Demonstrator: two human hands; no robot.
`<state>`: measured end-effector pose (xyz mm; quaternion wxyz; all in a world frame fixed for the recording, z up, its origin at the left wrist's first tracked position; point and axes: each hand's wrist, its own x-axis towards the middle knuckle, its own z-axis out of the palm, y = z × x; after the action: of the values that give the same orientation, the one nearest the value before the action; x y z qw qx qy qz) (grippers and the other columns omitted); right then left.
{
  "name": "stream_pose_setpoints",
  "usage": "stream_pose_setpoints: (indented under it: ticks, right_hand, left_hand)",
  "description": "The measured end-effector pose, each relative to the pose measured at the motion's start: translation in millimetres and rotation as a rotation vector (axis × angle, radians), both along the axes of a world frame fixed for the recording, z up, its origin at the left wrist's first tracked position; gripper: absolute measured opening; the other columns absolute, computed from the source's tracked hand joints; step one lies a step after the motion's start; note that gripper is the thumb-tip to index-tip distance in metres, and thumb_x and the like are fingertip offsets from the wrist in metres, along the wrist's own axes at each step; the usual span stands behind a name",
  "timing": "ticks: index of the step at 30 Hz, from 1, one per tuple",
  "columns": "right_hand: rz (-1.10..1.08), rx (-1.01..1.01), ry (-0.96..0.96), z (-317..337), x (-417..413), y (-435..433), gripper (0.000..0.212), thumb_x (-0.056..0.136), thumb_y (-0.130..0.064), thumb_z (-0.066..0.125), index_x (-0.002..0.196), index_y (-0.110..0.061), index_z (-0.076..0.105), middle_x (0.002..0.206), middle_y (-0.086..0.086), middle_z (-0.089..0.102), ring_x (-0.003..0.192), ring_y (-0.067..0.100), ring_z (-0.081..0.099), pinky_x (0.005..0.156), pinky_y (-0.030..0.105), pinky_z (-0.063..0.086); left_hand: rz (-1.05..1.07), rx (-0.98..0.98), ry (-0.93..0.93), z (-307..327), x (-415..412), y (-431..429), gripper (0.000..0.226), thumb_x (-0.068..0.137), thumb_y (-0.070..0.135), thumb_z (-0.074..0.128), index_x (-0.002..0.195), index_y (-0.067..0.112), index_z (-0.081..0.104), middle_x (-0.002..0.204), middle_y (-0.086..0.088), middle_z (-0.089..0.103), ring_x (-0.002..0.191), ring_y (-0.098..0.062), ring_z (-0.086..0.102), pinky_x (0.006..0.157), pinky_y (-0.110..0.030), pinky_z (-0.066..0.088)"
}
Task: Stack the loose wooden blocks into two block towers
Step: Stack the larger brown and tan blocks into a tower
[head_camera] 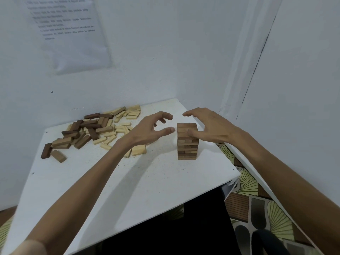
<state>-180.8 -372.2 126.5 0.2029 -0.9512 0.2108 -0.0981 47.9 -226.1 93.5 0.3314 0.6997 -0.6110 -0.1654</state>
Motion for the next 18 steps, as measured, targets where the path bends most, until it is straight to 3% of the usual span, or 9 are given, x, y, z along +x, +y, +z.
stream_pose_setpoints:
  ticks: [5, 8, 12, 18]
  right_hand:
    - [0.047, -0.072, 0.038, 9, 32, 18, 0.059, 0.098, -0.057, 0.056, 0.152, -0.035, 0.045, 0.159, -0.01, 0.044, 0.147, 0.015, 0.037, 0.116, 0.037, 0.034]
    - [0.127, -0.12, 0.041, 8, 58, 32, 0.057, 0.101, -0.054, 0.055, 0.152, -0.031, 0.046, 0.156, -0.01, 0.048, 0.139, 0.016, 0.047, 0.108, 0.032, 0.037]
    - [0.222, -0.1, 0.034, -2, 94, 61, 0.056, 0.102, -0.048, 0.056, 0.153, -0.027, 0.044, 0.157, -0.007, 0.047, 0.143, 0.017, 0.041, 0.108, 0.03, 0.036]
    - [0.365, -0.098, 0.043, -21, 152, 106, 0.055, 0.101, -0.042, 0.059, 0.152, -0.024, 0.047, 0.156, -0.003, 0.049, 0.142, 0.019, 0.044, 0.103, 0.031, 0.039]
  left_hand:
    - [0.076, 0.015, -0.105, -2, 21, 25, 0.046, 0.093, 0.053, 0.07, 0.134, 0.033, 0.061, 0.131, 0.023, 0.062, 0.119, 0.002, 0.057, 0.097, -0.027, 0.045]
    - [0.146, 0.046, -0.125, -4, 37, 47, 0.041, 0.094, 0.05, 0.07, 0.13, 0.031, 0.064, 0.127, 0.023, 0.062, 0.117, 0.002, 0.056, 0.096, -0.028, 0.047]
    - [0.226, 0.1, -0.163, -9, 59, 83, 0.042, 0.093, 0.054, 0.067, 0.13, 0.034, 0.064, 0.13, 0.012, 0.064, 0.12, -0.006, 0.057, 0.1, -0.035, 0.049]
    - [0.361, 0.144, -0.207, -16, 84, 148, 0.043, 0.096, 0.035, 0.071, 0.135, 0.021, 0.062, 0.135, 0.008, 0.063, 0.122, -0.009, 0.057, 0.101, -0.032, 0.046]
